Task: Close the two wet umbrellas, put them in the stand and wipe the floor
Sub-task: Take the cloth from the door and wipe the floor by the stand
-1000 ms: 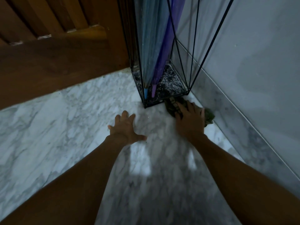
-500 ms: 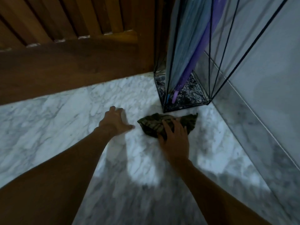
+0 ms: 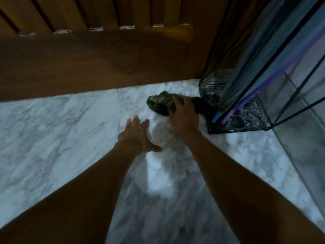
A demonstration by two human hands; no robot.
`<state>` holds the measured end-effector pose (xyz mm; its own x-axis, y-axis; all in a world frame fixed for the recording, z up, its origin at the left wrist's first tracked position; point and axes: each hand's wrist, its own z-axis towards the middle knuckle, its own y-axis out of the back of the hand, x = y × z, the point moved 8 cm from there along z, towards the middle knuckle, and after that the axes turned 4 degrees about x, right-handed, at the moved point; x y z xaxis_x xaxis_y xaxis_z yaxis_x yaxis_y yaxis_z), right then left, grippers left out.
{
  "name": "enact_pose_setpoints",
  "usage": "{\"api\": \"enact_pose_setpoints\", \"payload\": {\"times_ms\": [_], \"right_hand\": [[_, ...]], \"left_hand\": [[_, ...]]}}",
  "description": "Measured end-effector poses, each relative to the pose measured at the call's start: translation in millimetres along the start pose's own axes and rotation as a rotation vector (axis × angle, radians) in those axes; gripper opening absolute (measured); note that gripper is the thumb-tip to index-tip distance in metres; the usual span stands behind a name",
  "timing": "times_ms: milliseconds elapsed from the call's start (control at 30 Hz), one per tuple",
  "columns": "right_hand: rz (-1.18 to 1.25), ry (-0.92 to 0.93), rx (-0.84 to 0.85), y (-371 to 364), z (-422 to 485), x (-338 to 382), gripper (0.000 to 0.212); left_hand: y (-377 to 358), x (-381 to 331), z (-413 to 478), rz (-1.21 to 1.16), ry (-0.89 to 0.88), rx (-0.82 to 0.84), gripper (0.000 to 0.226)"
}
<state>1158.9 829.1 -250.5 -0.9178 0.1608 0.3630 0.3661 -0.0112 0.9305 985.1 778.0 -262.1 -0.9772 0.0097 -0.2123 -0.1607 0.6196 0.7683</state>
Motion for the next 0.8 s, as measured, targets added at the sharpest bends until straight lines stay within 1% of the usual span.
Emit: {"api": "enact_pose_setpoints", "payload": {"times_ms": [133,233,400,567,633,733,800], "right_hand": [[0.019,-0.022,0.083,5,60,-3,0.053],[0.044,-0.023,0.022,7,60,-3,0.052],[0.023,-0.014,-0.068,-1,11,5,0.05],[0.066,-0.019,-0.023,-3,-43,6,0.046],[0.065,-0.039,-0.021,2,-69,2,0.044],[0.017,-0.054,-0.097,10,-113,-11,0.04],[-0.002,-0.065,-0.132,15,-138,-27,0.041]], "left_hand": [[0,-2,-1,-0.01,-0.001,0.018,0.124],[1,-2,0,-0.02,-0.002,0.008,0.125],[1,-4,2,-0.012,0.013,0.009,0.129],[9,-11,1,0.01,0.03,0.015,0.133],[5,-10,2,0.023,0.027,0.023,0.128],[-9,-4,17,0.08,-0.007,-0.034,0.111],[-8,-21,-7,0.101,-0.042,-0.054,0.105]]}}
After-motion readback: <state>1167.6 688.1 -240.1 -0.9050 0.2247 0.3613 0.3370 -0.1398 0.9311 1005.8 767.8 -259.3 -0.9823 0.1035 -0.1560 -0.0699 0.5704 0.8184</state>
